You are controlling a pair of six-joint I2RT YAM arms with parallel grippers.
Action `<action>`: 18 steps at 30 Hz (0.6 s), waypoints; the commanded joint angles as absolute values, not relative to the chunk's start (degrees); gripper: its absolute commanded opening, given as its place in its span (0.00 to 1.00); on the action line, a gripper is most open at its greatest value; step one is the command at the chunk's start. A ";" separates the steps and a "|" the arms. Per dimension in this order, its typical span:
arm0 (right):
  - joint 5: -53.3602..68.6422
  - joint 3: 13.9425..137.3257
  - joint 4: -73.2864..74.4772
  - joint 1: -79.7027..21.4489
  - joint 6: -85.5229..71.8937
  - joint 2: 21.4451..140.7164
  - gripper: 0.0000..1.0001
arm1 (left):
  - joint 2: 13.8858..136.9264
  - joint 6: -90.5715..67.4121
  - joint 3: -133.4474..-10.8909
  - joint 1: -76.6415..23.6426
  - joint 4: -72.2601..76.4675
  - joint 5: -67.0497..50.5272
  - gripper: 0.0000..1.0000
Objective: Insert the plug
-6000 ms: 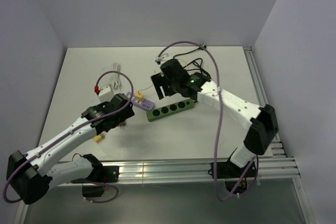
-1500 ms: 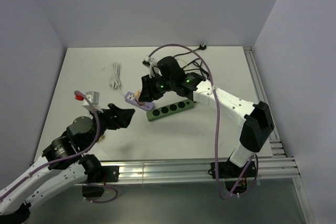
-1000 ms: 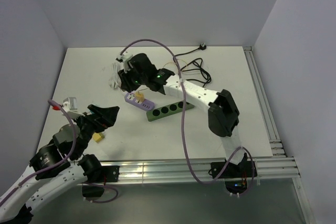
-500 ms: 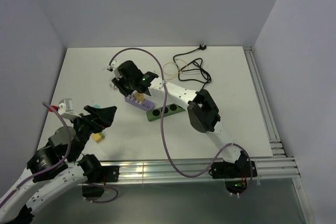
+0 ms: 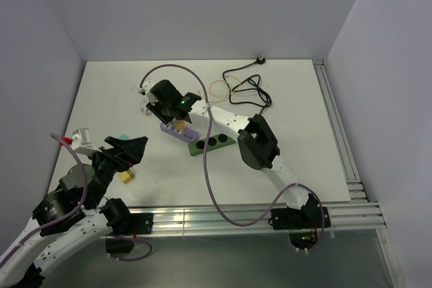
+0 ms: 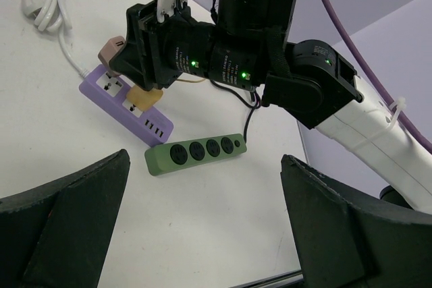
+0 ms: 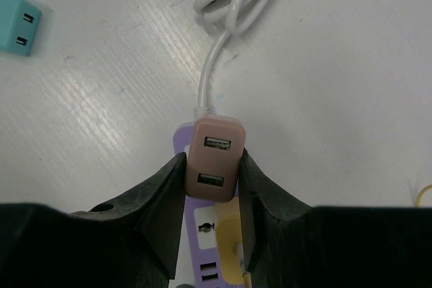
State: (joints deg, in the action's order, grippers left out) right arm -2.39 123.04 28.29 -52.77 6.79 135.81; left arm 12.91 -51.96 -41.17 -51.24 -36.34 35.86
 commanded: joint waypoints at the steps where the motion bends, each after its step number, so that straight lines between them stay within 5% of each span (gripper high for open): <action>1: -3.69 123.05 27.69 -52.03 8.35 135.18 0.00 | 12.66 -51.59 -42.36 -51.33 -35.86 36.21 0.99; 18: -0.97 120.32 30.23 -51.68 8.88 134.65 0.00 | 14.15 -52.03 -41.66 -51.33 -34.72 35.51 1.00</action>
